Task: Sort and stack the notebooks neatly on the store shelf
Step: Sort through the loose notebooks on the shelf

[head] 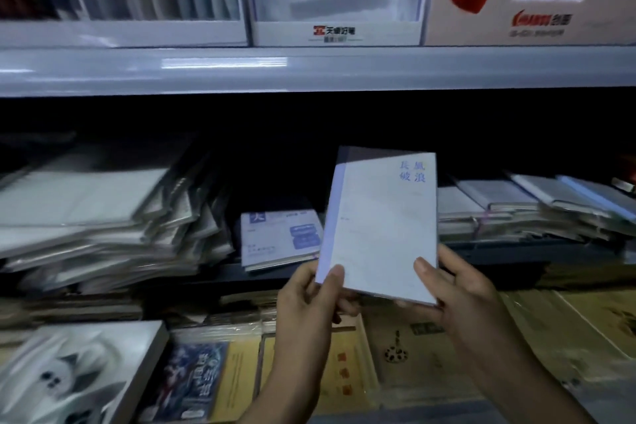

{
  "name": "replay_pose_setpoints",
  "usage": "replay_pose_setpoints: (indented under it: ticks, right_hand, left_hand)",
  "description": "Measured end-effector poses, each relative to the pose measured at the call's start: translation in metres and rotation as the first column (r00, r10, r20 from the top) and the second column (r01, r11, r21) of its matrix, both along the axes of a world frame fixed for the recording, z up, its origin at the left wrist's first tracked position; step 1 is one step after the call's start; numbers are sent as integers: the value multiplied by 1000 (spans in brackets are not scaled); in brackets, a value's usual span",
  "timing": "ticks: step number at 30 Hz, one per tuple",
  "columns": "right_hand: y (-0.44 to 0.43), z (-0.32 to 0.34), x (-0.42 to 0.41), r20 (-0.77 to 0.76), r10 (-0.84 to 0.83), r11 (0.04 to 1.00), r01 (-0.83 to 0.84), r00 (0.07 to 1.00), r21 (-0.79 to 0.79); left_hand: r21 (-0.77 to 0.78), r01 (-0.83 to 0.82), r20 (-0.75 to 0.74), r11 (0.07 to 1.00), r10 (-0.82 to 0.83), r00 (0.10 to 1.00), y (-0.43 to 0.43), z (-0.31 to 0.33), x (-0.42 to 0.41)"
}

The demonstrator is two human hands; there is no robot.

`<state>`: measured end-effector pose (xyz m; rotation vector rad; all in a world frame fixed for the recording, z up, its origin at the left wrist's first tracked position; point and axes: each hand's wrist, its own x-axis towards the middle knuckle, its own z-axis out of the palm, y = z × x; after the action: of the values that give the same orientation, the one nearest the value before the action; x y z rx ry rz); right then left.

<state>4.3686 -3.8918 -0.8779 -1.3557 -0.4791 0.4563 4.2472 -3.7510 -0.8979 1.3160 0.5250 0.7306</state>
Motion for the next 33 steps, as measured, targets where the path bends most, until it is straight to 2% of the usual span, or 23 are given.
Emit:
replay_pose_setpoints:
  ticks: [6, 12, 16, 19, 21, 23, 25, 29, 33]
  right_hand:
    - [56, -13, -24, 290, 24, 990, 17, 957, -140]
    - [100, -15, -30, 210, 128, 989, -110, 969, -95]
    - [122, -20, -39, 224, 91, 994, -77, 970, -72]
    - [135, -25, -34, 260, 57, 997, -44, 964, -58]
    - [141, -30, -27, 265, 24, 995, 4, 964, -104]
    - [144, -39, -24, 377, -50, 964, 143, 925, -224]
    - [144, -47, -28, 492, -83, 924, 252, 867, -288]
    - [138, -49, -32, 542, -44, 915, 252, 839, -315]
    - [128, -43, -31, 572, -52, 898, 289, 818, -331]
  left_hand:
    - [151, -164, -18, 975, 168, 986, 32, -7, -16]
    - [174, -307, 38, 936, 305, 952, 58, -7, -24]
    - [177, -362, 31, 915, 362, 932, 73, -8, -21]
    - [178, -357, -9, 917, 364, 931, 88, -13, -15]
    - [216, -354, -34, 910, 369, 929, 92, -19, -12]
    - [267, -340, -71, 902, 370, 926, 91, -24, -11]
    - [236, -338, -54, 911, 359, 932, 88, -28, -13]
    - [258, -291, -100, 921, 325, 940, 84, -28, -19]
    - [391, -226, -161, 893, 308, 938, 67, -32, -22]
